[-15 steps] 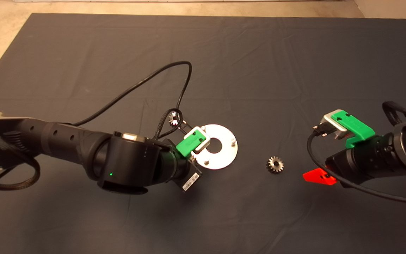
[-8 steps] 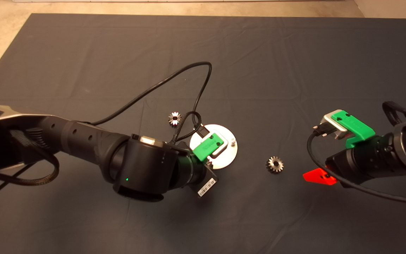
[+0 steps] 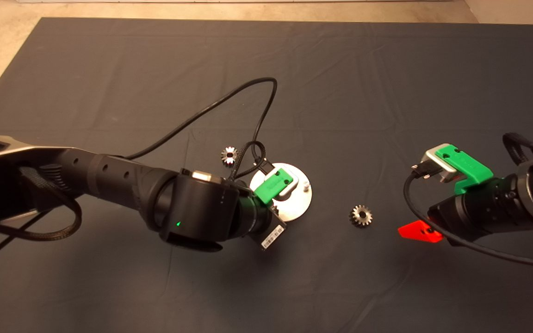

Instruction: Install three planetary gears onto the carrier pins

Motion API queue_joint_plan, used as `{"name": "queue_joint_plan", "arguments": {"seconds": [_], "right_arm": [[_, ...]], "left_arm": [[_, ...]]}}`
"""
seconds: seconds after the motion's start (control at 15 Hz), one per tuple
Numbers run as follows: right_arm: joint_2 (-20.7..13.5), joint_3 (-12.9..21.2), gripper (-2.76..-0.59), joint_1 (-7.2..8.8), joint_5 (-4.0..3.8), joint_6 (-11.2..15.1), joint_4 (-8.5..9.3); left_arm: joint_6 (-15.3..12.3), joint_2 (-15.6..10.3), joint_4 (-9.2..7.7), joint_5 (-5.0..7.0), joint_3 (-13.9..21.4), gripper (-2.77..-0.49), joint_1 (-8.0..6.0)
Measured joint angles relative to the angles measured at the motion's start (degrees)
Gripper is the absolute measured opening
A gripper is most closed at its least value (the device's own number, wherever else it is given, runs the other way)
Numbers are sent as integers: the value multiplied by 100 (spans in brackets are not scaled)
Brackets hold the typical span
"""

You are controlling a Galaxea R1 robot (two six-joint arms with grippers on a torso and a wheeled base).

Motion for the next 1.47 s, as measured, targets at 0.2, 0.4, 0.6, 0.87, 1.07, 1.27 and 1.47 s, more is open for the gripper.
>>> {"name": "queue_joint_plan", "arguments": {"seconds": [0.2, 0.4, 0.6, 0.87, 1.07, 1.27, 1.47], "right_arm": [[2, 4, -63, 0, 0, -2, 0], [2, 7, -63, 0, 2, -2, 0], [2, 9, -63, 1, 2, -1, 1], [2, 10, -63, 17, 3, -2, 2], [2, 13, -63, 63, 0, -2, 2], [2, 13, -63, 71, 2, -2, 2], [2, 13, -63, 112, 2, 0, 9]], "left_arm": [[6, 0, 0, 0, -79, -240, 0], [6, 15, 0, 0, -134, -240, 0], [5, 92, 0, -2, -140, -240, 2], [-2, 199, 0, -2, -149, -240, 2], [-2, 206, 1, -2, -149, -240, 2], [-2, 207, 8, 0, -269, -240, 5], [0, 204, 26, 0, -336, -240, 18]]}}
